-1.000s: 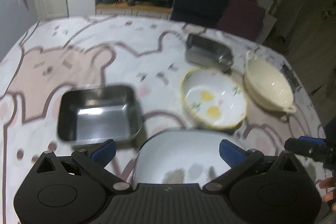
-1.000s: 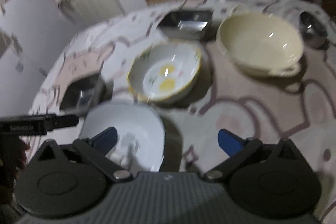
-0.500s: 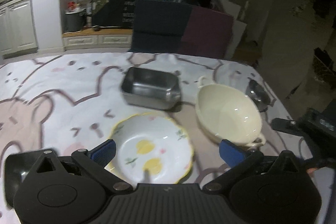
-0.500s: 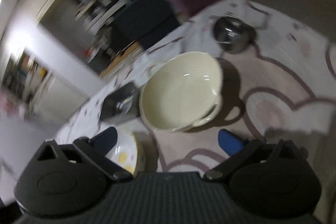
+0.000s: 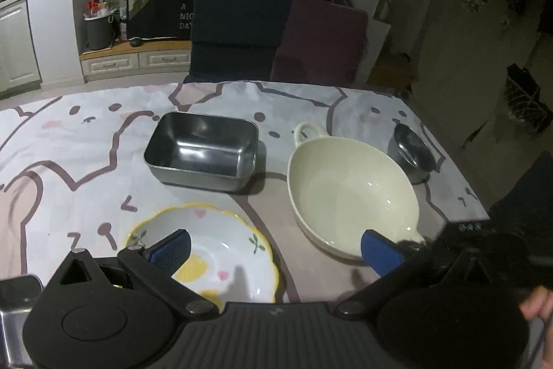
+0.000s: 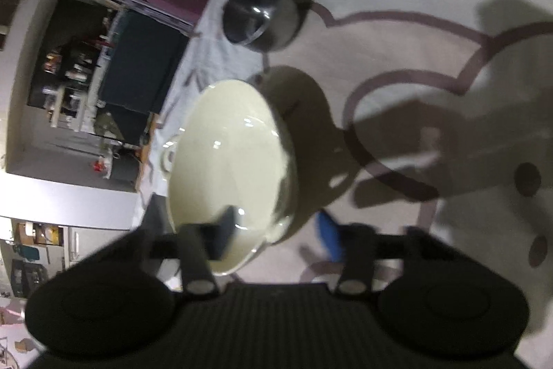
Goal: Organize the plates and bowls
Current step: 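Move both tools to the cream bowl with handles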
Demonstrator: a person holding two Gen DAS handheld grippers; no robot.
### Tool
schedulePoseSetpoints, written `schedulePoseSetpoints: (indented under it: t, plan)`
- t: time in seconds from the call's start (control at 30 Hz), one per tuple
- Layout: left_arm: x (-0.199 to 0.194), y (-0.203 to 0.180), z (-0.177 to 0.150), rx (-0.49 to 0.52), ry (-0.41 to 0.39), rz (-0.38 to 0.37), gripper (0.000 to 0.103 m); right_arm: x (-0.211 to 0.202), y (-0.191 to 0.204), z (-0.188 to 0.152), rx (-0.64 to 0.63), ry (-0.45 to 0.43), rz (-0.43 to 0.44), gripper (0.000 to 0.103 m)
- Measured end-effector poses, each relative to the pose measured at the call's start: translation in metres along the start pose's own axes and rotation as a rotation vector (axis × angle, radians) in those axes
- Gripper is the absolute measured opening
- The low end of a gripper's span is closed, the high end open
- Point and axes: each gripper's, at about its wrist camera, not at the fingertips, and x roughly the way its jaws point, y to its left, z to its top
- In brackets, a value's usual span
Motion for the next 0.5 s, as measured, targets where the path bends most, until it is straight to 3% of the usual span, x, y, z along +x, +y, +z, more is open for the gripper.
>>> schedulePoseSetpoints:
  t: [0.07,0.33,0.4,0.5]
  plan:
    - [0.005,-0.001,0.005,0.002,0.006,-0.012,0.103,0.000,-0.002,-0.002,0.007,0.003,0.010,0.015]
    - [0.024,0.003,0.017,-0.061,0.002,-0.149,0.101,-0.014,-0.001,0.007,-0.136,-0.031,-0.050,0.014]
    - [0.031,0.002,0.020,-0.064,0.008,-0.158,0.097,-0.018,-0.007,0.014,-0.143,-0.036,-0.056,0.013]
    - [0.044,0.003,0.024,-0.089,0.036,-0.196,0.081,-0.029,-0.018,0.027,-0.153,-0.054,-0.069,0.011]
